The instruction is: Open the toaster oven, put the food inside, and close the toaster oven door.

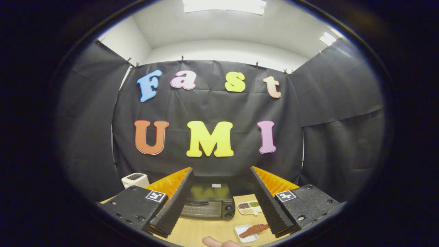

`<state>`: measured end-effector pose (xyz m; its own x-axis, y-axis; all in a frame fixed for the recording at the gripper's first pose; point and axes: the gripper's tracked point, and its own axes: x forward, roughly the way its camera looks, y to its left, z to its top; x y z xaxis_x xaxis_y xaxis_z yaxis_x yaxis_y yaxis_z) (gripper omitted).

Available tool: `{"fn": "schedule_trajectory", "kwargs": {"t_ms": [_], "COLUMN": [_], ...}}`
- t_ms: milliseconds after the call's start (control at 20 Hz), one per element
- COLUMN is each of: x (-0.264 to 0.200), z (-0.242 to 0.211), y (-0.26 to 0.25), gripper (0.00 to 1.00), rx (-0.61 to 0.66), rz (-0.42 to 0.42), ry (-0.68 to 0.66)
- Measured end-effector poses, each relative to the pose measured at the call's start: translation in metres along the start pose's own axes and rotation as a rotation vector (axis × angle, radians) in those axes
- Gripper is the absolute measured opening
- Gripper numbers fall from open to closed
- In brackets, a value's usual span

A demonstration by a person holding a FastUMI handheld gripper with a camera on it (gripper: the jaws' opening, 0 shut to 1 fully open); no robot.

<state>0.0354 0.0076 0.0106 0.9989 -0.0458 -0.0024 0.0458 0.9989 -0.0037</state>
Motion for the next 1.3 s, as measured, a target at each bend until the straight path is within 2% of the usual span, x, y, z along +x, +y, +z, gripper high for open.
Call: {"fn": "schedule_trajectory", "kwargs": {"t_ms": [300,800,1050,1300], "x": [0.07,0.18,0.204,0.213], "z": [-0.039,-0.171,-0.231,-0.254], "y": [0.026,0.064,0.086,0.1], "gripper": [1.0,1.0,1.0,1.0], "rx": [0.015,0.009,0.051,0.045], "rz": [0.033,0.067,0.087,0.103], "ry": [0.053,0.338,0.458,0.476]}}
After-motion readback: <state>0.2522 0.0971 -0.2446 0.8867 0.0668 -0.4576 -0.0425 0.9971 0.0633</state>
